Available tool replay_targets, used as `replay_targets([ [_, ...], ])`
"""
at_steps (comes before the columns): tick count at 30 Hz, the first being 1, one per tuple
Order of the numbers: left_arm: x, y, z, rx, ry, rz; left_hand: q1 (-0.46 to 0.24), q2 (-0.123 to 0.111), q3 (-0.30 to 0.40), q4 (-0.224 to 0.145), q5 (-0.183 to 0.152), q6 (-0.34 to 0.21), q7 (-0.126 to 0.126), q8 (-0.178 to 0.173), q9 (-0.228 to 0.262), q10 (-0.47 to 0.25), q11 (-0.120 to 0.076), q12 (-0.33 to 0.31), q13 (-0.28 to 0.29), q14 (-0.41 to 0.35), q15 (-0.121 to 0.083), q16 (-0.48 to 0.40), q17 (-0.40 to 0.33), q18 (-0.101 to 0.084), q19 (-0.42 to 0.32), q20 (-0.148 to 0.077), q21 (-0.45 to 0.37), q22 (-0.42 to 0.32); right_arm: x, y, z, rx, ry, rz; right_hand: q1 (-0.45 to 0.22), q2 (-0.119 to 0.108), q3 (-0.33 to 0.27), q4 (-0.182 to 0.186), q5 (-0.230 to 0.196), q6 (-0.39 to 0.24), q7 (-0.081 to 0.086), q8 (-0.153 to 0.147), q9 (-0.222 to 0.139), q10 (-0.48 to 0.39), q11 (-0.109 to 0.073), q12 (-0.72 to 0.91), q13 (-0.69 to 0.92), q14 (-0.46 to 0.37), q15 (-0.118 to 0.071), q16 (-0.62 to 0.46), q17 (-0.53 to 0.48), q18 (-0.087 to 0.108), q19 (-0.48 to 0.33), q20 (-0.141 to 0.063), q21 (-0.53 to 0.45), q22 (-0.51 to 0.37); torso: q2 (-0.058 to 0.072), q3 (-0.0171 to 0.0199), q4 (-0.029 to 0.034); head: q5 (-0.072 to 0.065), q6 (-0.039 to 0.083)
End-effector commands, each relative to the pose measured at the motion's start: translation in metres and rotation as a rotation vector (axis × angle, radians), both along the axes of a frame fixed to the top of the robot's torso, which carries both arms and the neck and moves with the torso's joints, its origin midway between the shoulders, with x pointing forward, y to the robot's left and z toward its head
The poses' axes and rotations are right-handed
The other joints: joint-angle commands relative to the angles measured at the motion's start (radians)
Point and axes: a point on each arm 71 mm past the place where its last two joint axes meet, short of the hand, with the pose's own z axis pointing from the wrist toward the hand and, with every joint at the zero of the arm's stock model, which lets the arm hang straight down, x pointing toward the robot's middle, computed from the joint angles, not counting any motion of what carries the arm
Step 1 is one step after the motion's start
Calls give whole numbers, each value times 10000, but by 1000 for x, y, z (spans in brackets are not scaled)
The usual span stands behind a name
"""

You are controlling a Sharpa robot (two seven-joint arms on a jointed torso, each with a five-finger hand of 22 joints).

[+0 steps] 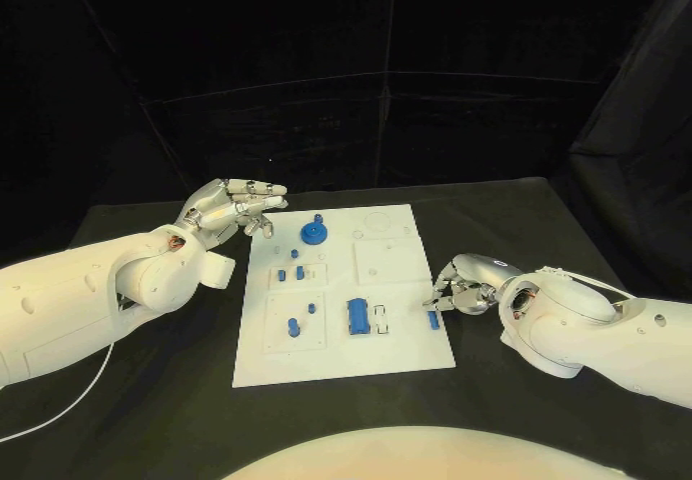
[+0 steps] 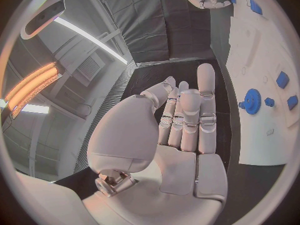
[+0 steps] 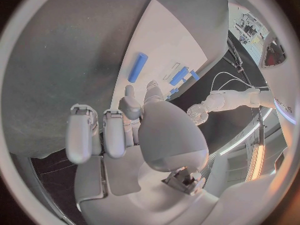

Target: Assemble the parts on the task board

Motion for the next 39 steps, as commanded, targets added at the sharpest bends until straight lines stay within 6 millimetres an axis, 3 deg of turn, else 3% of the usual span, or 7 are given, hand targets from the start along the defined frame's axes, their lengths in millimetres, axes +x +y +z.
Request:
replay_targets([
  [1, 0, -1, 1, -126, -28, -94, -9, 5, -44, -11, 26, -26, 62, 18, -13, -80, -9, 48, 11, -93, -11, 28, -9, 131, 20, 23, -40, -10, -1, 3, -4, -880, 285, 330, -114, -35, -86, 18, -71, 88, 1, 65, 18, -71, -19, -60, -13, 569, 12, -64, 58, -132, 141, 50, -27, 433, 0, -11, 23, -21, -1],
  [27, -1, 1, -1, -111, 31, -97, -19, 7, -56, -5, 26, -28, 61, 20, -13, -90, -8, 56, 10, -99, -9, 28, -18, 131, 19, 25, -46, -15, -4, 14, -7, -1957, 104, 928, 70, -201, -172, -19, -203, 199, -57, 188, 99, -102, -71, -133, -54, 555, -34, -108, -1, -128, 130, 5, -48, 413, 2, -9, 13, 0, -32],
  [39, -1, 1, -2, -110, 65, -113, -19, 7, -56, -5, 26, -28, 61, 20, -13, -90, -8, 56, 10, -99, -9, 28, -18, 131, 19, 25, -46, -15, -11, 22, -9, -2553, 437, 1430, 602, -326, -132, -327, -112, 177, -63, 270, 176, -121, -84, -170, -67, 557, -49, -126, 3, -136, 140, -17, -43, 442, 0, -14, 9, 0, -38],
])
